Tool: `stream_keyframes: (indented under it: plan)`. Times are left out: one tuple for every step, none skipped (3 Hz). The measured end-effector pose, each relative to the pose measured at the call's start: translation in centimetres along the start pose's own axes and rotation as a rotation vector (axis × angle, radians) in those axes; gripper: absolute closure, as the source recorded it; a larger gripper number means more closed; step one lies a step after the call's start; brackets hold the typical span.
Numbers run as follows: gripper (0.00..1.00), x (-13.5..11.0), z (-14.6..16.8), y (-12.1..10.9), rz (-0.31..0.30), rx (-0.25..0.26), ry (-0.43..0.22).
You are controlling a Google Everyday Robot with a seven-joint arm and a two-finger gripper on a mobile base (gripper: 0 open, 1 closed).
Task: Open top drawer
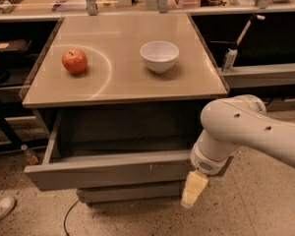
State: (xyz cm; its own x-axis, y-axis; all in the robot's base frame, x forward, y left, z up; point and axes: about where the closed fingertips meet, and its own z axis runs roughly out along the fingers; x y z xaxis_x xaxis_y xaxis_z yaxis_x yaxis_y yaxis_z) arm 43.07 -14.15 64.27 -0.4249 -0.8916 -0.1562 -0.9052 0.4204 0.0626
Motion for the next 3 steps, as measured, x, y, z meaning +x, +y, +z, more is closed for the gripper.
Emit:
stream_keyframes:
  plan:
    - [0.00,2.3,-1.1,2.3,0.052,-0.009,0.016]
    - [0.00,3.1,-1.5,3.2,0.073,-0.014,0.022]
    - [0.00,4.3,-2.0,4.5,0.113,-0.024,0.037]
